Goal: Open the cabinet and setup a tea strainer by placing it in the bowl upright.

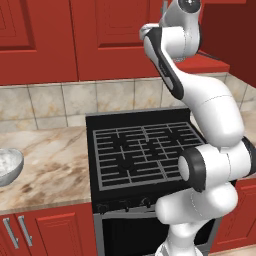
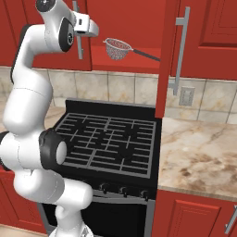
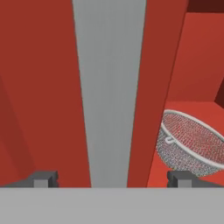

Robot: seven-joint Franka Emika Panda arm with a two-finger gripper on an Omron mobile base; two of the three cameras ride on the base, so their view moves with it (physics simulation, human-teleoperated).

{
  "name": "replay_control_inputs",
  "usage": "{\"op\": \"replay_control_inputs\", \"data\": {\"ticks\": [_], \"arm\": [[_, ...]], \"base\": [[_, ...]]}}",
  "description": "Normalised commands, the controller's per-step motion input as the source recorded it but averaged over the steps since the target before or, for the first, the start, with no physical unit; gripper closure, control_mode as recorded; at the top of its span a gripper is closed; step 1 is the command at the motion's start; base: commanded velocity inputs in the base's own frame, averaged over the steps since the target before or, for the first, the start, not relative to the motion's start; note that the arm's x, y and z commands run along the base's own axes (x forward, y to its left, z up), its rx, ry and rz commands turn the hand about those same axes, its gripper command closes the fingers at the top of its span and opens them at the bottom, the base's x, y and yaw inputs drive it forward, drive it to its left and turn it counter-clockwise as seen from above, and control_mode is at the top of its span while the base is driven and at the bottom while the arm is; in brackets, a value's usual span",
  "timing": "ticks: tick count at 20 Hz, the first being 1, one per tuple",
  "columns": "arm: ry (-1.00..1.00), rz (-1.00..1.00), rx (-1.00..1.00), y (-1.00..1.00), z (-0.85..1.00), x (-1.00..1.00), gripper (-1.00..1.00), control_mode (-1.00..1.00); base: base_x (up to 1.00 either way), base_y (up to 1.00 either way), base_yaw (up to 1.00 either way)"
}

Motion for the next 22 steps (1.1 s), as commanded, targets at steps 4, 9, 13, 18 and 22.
{"op": "replay_control_inputs", "data": {"ticks": [4, 9, 13, 18, 22], "arm": [[0.0, 0.0, 0.0, 0.0, 0.0, 0.11, 1.0, -1.0], [-0.01, 0.01, 0.0, 0.0, -0.02, 0.08, 1.0, -1.0], [-0.01, 0.01, 0.02, -0.01, -0.02, 0.05, 1.0, -1.0], [0.0, 0.0, 0.0, -0.01, 0.0, -0.08, 1.0, -1.0], [0.0, -0.1, -0.04, 0.17, 0.09, -0.66, 1.0, -1.0]], "base": [[0.0, 0.0, 0.0], [0.0, 0.0, 0.0], [0.0, 0.0, 0.0], [0.0, 0.0, 0.0], [0.0, 0.0, 0.0]]}}
